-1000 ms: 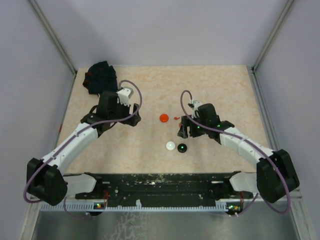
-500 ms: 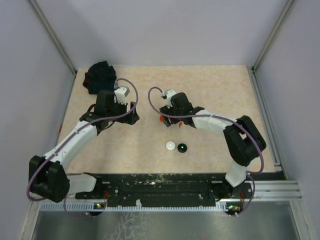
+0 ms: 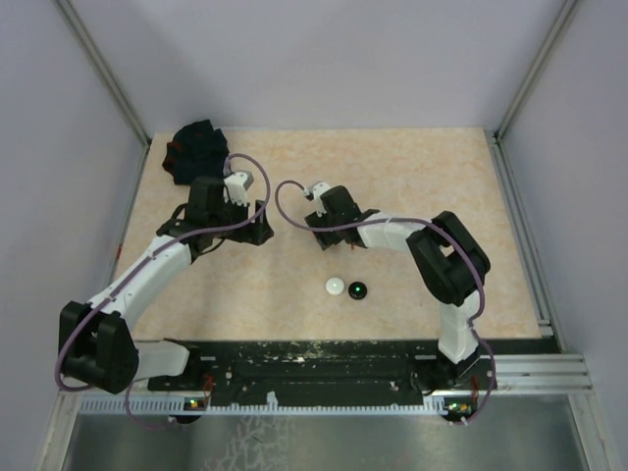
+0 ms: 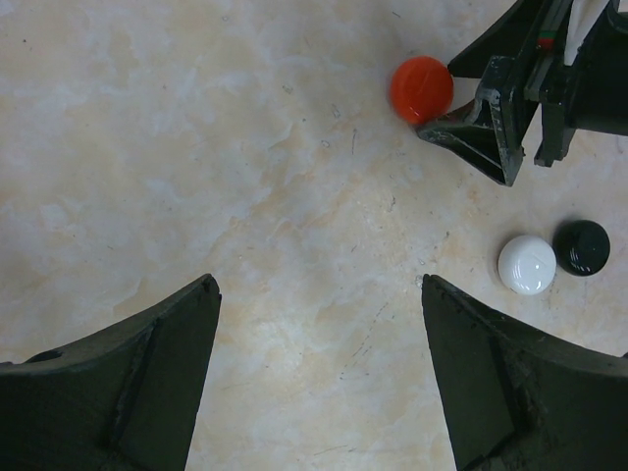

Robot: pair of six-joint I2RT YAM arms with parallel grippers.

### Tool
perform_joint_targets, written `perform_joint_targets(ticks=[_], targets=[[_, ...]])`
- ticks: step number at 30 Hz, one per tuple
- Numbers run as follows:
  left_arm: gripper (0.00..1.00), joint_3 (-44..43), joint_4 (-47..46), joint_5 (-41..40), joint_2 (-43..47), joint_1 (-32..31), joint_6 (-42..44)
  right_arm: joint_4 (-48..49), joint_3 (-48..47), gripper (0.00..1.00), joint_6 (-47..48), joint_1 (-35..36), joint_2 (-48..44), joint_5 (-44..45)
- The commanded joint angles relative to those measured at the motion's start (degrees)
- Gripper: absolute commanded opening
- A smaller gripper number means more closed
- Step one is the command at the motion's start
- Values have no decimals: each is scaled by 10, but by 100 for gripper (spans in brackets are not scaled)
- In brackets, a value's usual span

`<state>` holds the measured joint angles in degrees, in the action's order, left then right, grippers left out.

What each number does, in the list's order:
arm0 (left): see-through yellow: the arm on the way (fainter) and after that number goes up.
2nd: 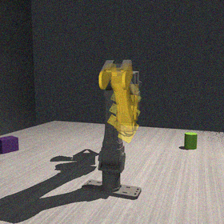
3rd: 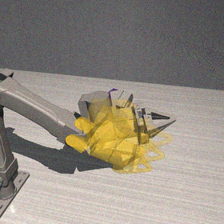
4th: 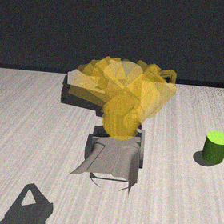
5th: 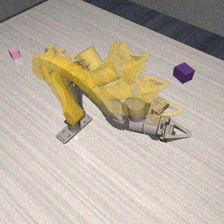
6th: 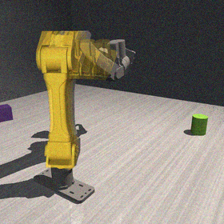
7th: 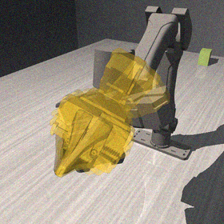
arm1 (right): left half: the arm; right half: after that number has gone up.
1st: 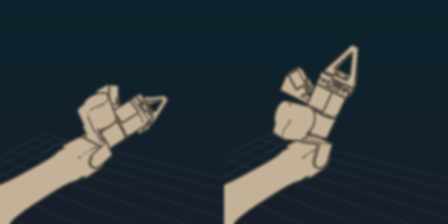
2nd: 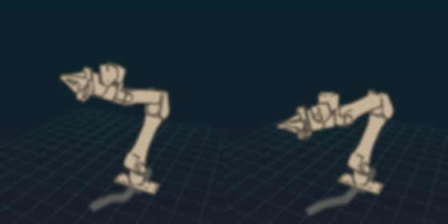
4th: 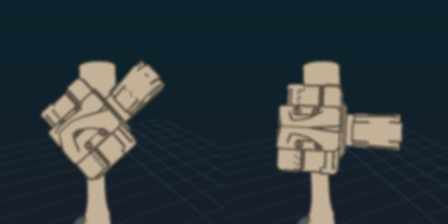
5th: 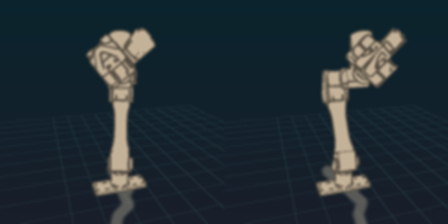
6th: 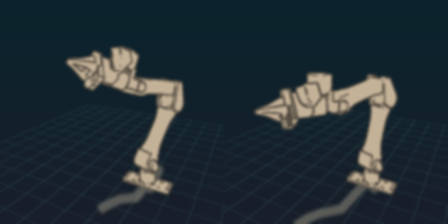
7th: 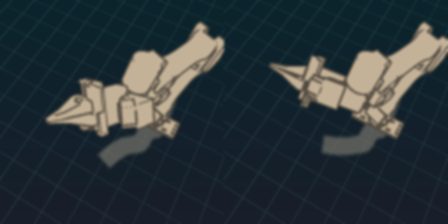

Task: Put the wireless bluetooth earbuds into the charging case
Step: Pick up the charging case at the center of the board.

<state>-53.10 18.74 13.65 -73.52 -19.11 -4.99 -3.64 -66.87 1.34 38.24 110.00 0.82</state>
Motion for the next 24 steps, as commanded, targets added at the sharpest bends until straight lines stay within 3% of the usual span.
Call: perform_joint_targets(ticks=[1,11,24], targets=[[88,-8,4,15,-3,6,-6,28,-32,58,9,5,19,18],[87,-8,2,38,-8,16,-9,32,-27,47,17,13,20,24],[87,-2,-46,145,0,57,-83,122,94,38,58,42,-147,0]])
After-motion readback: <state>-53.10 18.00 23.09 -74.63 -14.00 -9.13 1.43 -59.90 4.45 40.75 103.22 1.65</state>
